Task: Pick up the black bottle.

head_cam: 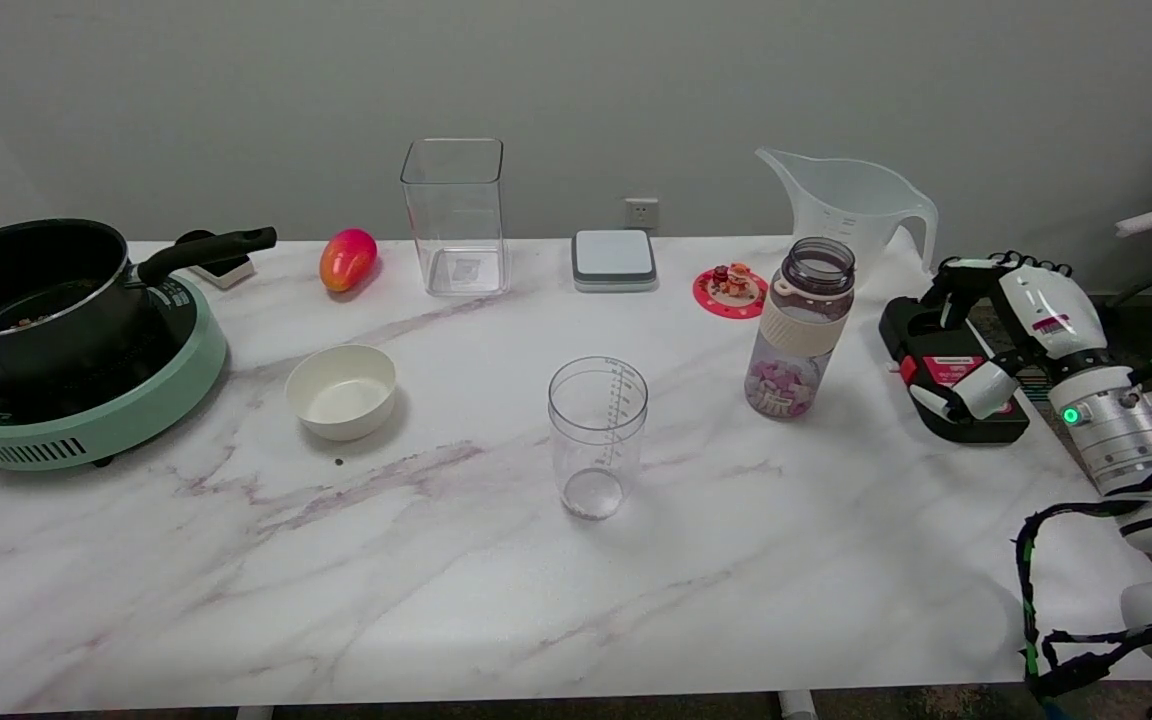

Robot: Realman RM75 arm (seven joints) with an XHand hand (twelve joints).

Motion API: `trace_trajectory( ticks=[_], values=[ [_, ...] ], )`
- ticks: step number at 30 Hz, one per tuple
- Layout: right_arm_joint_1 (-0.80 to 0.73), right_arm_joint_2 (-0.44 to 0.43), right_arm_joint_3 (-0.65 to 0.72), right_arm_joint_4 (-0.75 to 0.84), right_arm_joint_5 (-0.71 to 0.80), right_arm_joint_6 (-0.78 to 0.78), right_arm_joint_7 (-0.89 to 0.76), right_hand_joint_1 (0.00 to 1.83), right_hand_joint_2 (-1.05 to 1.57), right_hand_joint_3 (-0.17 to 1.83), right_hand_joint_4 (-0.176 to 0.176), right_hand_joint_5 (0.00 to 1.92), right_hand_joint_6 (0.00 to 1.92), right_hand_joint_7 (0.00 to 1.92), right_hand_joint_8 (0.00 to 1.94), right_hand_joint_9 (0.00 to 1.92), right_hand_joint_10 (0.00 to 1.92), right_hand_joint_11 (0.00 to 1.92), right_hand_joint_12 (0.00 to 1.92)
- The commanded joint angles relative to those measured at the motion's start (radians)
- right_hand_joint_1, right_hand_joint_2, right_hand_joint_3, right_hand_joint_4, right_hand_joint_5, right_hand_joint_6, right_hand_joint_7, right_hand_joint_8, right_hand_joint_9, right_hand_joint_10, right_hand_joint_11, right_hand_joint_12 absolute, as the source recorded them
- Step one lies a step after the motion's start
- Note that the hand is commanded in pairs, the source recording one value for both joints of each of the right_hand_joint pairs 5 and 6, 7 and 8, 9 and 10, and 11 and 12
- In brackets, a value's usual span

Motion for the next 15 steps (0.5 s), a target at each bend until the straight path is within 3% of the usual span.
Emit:
trace_trajectory(
  ticks=[1, 7, 9, 15],
  values=[
    [-0.069, -0.054, -0.023, 0.057, 0.219, 0.031, 0.002, 1.21, -0.43, 1.40, 0.000, 0.64, 0.64, 1.08, 1.08, 0.87, 0.87, 0.60, 0.60],
    [-0.037, -0.091, -0.087, 0.208, 0.422, -0.098, 0.054, 1.25, -0.68, 1.51, 0.000, 0.49, 0.49, 0.72, 0.72, 0.73, 0.73, 0.66, 0.66],
    [-0.009, -0.096, -0.131, 0.238, 0.510, -0.144, 0.091, 1.26, -0.68, 1.48, 0.000, 0.48, 0.48, 0.68, 0.68, 0.67, 0.67, 0.66, 0.66],
    [0.040, -0.081, -0.212, 0.252, 0.534, -0.178, 0.222, 1.26, -0.71, 1.41, 0.000, 0.42, 0.42, 0.61, 0.61, 0.60, 0.60, 0.66, 0.66]
  ],
)
